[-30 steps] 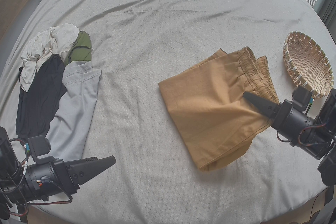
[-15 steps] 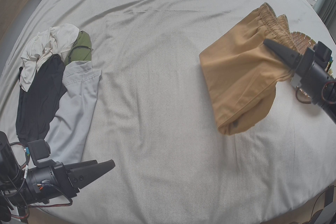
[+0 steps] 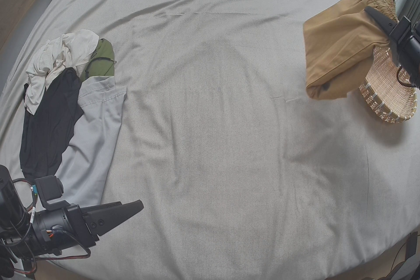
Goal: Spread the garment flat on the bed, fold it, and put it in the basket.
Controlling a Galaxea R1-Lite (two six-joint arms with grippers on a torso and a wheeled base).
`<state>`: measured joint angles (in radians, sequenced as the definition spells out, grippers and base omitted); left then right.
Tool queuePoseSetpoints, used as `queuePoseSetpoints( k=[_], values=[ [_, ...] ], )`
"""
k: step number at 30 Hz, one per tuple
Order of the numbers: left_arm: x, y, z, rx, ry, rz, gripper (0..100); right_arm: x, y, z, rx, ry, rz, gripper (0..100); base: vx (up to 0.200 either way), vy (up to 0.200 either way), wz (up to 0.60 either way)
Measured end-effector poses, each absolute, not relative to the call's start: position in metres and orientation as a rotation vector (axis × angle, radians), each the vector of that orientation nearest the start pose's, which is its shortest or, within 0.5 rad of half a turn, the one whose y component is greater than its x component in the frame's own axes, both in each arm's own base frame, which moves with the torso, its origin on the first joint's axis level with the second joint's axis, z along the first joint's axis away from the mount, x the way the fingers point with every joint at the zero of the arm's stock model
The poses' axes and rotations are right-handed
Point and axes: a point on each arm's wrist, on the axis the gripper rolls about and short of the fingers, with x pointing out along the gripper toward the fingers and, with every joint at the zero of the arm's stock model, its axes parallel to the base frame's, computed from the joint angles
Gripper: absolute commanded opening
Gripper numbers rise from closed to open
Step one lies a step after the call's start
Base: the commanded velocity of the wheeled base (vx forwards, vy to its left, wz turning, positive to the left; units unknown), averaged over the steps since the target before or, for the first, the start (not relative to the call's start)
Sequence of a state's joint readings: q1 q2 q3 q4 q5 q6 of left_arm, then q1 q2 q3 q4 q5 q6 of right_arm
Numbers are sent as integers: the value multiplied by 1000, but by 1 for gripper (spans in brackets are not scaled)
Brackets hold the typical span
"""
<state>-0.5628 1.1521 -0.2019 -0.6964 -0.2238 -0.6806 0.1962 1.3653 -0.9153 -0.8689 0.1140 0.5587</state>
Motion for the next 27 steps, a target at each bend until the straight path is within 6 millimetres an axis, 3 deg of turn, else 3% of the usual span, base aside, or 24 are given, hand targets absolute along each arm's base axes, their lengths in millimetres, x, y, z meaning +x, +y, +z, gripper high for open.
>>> queuePoseSetpoints(
  k=[14, 22, 27],
  values=[
    [115, -78, 148, -597, 519, -660, 100, 229, -12, 359, 465, -468, 114, 0, 0, 0, 0],
    [114, -78, 147, -597, 517, -662, 100, 241, -40, 361, 406, -487, -6, 0, 0, 0, 0],
    [114, -78, 147, -597, 517, -661, 100, 248, -47, 358, 401, -477, -29, 0, 0, 0, 0]
  ],
)
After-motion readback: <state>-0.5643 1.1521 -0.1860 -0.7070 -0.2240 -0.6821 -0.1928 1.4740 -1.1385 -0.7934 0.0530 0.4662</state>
